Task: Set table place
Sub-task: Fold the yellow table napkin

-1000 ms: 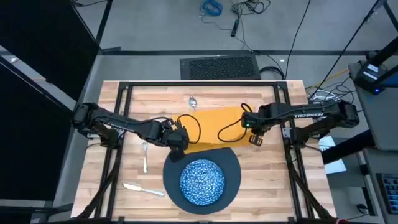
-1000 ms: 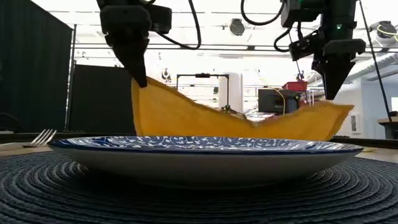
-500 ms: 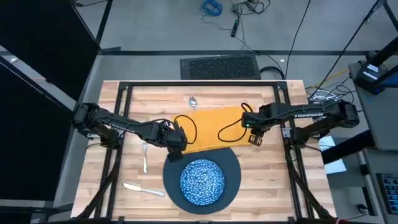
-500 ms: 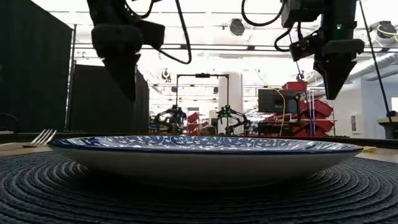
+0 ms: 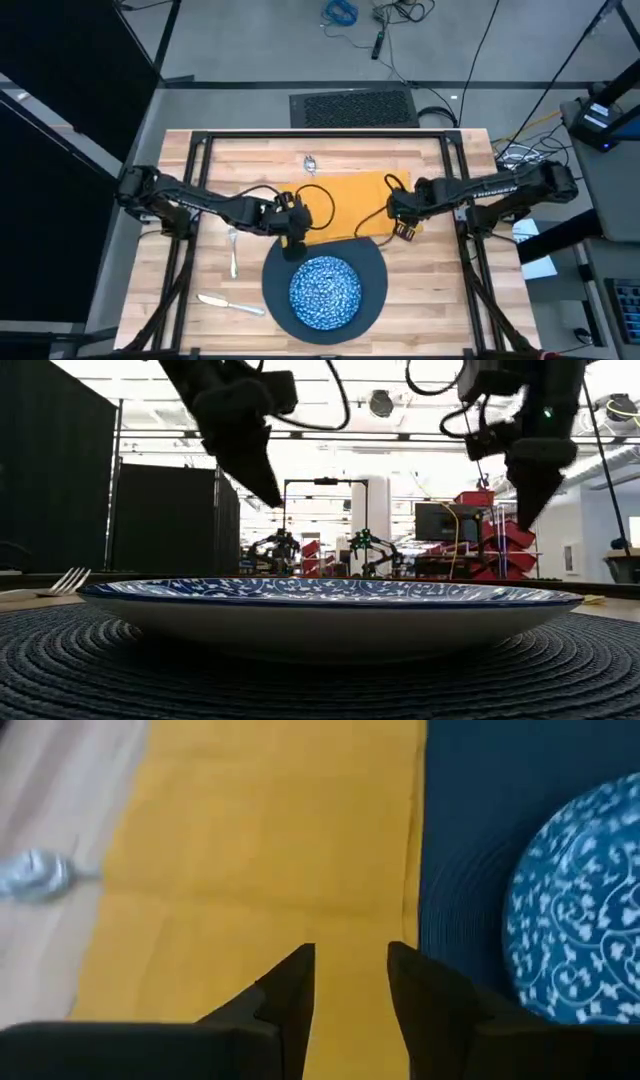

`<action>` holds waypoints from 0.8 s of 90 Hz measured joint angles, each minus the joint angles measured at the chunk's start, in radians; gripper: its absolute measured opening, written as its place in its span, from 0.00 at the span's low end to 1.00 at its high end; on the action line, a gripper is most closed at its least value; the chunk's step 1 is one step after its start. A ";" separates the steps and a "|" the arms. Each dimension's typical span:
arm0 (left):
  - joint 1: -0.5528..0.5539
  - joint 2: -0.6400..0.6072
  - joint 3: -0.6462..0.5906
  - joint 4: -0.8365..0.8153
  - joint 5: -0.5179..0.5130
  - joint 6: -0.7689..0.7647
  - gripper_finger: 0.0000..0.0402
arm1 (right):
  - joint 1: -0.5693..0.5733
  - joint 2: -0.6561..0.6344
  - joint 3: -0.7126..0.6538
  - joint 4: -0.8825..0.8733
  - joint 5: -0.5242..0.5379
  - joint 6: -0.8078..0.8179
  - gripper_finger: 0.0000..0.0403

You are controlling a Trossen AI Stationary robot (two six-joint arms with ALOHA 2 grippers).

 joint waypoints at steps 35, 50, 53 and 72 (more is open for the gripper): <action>0.154 0.026 0.002 0.131 0.198 0.040 0.28 | 0.042 0.000 -0.162 0.148 -0.008 0.126 0.26; 0.160 0.101 0.001 0.055 0.209 0.025 0.28 | 0.042 0.000 -0.162 0.198 -0.003 0.085 0.26; 0.161 0.123 0.000 0.050 0.210 0.022 0.28 | 0.042 0.000 -0.162 0.216 0.002 0.064 0.26; 0.162 0.229 0.000 0.054 0.210 0.011 0.28 | 0.033 0.000 -0.162 0.283 0.040 -0.007 0.26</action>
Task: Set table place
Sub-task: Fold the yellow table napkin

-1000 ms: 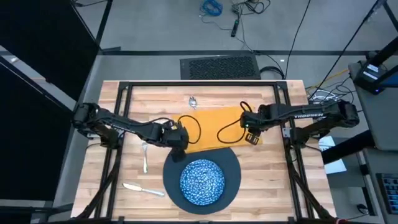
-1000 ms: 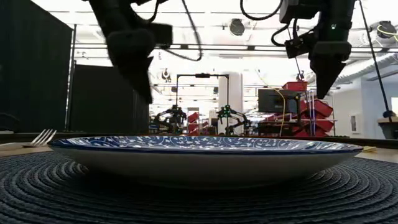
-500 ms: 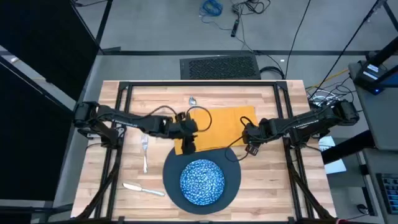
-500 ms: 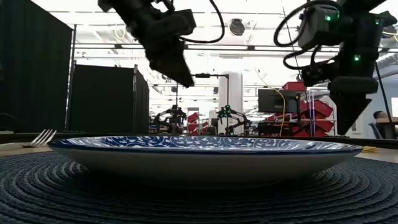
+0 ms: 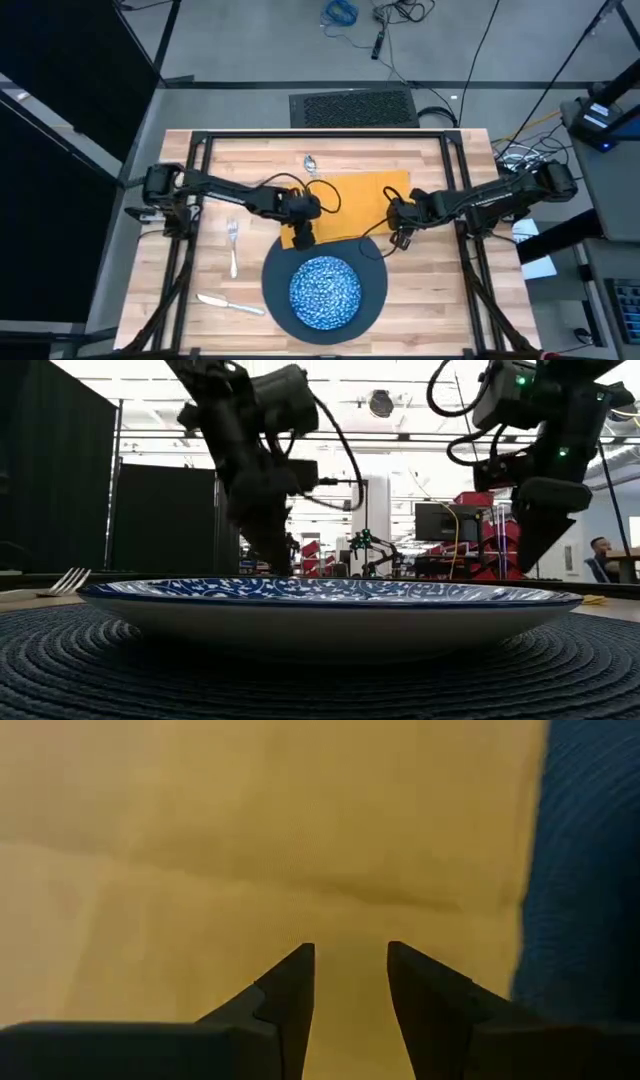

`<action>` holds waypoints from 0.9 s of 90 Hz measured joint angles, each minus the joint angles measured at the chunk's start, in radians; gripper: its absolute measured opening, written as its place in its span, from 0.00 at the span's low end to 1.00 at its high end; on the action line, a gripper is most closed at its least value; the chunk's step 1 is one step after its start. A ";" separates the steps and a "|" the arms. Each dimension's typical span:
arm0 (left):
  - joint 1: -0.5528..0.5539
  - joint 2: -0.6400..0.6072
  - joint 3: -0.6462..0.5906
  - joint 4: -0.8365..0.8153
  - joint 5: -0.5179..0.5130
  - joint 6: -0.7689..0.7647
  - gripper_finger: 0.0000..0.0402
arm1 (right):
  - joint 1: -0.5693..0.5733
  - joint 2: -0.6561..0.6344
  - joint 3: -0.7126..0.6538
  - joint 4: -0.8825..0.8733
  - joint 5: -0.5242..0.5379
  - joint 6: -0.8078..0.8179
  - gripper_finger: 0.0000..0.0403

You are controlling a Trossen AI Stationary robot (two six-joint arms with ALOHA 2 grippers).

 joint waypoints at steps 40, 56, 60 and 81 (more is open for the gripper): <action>-0.021 0.046 0.002 0.011 -0.004 -0.021 0.28 | -0.124 0.000 -0.141 0.183 -0.041 -0.001 0.26; -0.040 0.046 0.002 0.009 0.000 -0.023 0.28 | -0.216 0.000 -0.151 0.264 -0.043 -0.065 0.26; -0.043 0.046 0.002 0.009 0.001 -0.023 0.28 | -0.241 0.000 -0.151 0.290 -0.046 -0.085 0.26; -0.050 0.047 0.001 0.008 0.003 -0.025 0.28 | -0.386 0.000 -0.151 0.414 -0.050 -0.189 0.26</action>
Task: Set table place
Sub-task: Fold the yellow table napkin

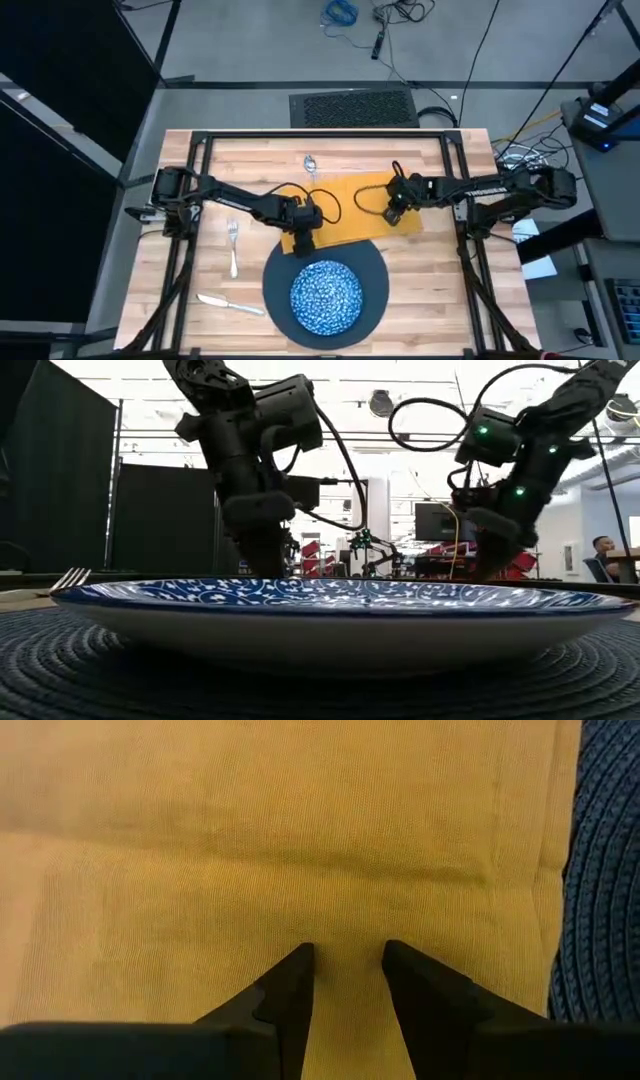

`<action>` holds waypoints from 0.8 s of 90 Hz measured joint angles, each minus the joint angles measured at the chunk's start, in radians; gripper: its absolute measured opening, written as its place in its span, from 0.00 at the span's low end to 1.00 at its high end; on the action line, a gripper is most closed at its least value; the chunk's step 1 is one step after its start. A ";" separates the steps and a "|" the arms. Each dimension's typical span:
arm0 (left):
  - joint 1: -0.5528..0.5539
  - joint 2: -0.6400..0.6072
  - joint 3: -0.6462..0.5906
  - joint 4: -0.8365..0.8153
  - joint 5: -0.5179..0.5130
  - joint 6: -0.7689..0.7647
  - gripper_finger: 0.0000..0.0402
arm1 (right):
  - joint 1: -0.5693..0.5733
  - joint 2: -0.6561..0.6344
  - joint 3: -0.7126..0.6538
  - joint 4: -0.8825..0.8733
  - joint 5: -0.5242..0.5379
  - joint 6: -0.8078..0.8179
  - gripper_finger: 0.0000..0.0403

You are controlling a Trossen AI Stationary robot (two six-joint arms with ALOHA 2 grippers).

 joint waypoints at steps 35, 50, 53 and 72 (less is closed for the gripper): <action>0.007 -0.086 0.060 -0.002 -0.171 0.094 0.28 | -0.065 0.000 0.086 0.007 -0.003 -0.096 0.26; 0.030 -0.172 0.085 -0.034 -0.185 0.133 0.28 | -0.065 -0.004 0.127 -0.110 -0.001 -0.106 0.26; 0.039 -0.191 0.086 -0.041 -0.185 0.134 0.28 | -0.064 -0.010 0.128 -0.140 -0.001 -0.105 0.26; 0.160 -0.225 0.086 -0.025 -0.042 0.165 0.28 | -0.005 -0.080 0.103 -0.358 0.004 -0.004 0.26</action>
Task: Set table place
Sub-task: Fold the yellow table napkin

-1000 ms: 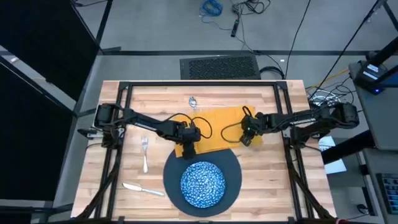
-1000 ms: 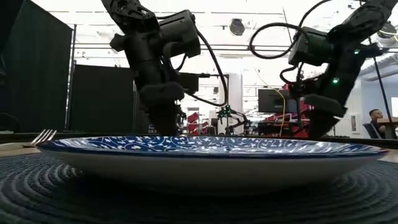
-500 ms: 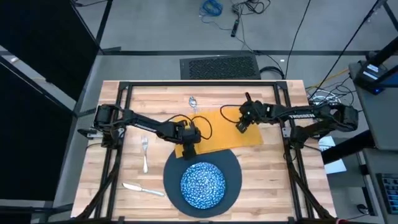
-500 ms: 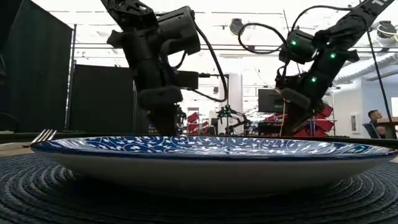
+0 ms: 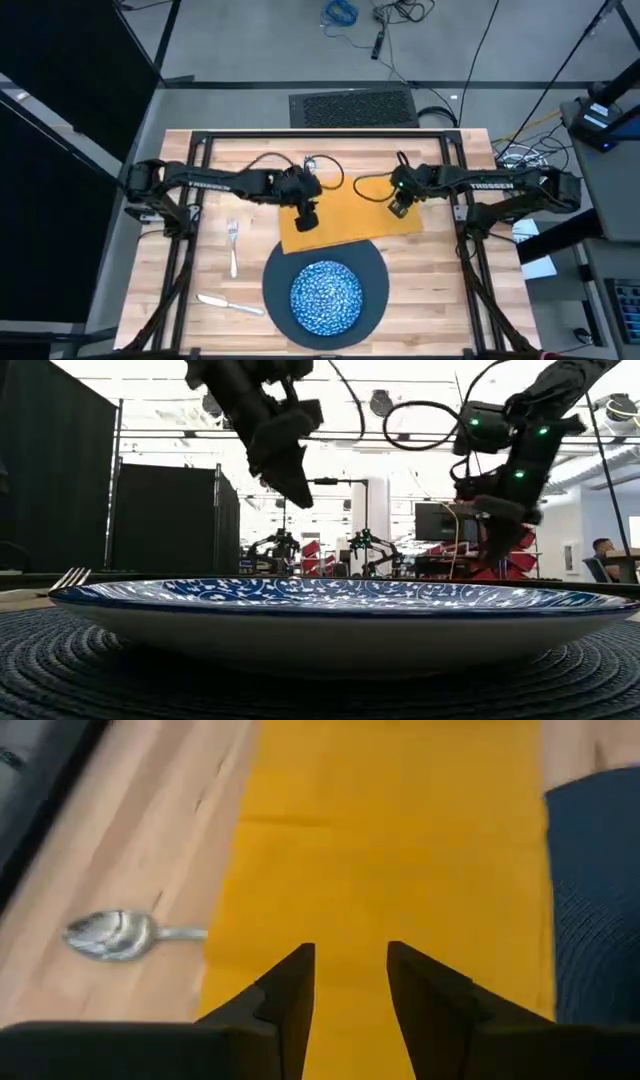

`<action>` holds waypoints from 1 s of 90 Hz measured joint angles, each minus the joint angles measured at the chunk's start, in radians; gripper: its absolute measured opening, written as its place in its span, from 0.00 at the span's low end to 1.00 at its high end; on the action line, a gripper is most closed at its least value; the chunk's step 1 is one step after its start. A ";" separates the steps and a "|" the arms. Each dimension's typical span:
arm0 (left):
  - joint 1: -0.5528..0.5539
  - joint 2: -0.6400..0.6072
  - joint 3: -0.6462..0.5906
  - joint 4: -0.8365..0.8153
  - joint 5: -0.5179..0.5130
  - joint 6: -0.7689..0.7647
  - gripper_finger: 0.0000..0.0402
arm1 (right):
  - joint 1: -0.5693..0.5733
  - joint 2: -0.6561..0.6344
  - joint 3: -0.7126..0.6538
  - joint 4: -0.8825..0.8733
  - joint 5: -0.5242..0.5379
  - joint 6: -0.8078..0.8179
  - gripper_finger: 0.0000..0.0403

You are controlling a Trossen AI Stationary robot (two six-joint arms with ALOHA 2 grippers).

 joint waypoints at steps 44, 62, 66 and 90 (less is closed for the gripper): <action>0.183 0.002 -0.019 -0.223 0.057 -0.006 0.28 | 0.364 -0.149 -0.135 0.270 -0.001 0.260 0.26; 0.192 0.002 -0.043 -0.300 0.057 -0.059 0.28 | 0.420 -0.104 -0.136 0.145 -0.001 0.334 0.26; 0.192 0.002 -0.057 -0.301 0.057 -0.060 0.28 | 0.434 -0.094 -0.136 0.117 -0.001 0.355 0.26; 0.195 0.002 -0.150 -0.221 0.056 -0.069 0.28 | 0.490 -0.084 -0.136 0.082 0.027 0.415 0.26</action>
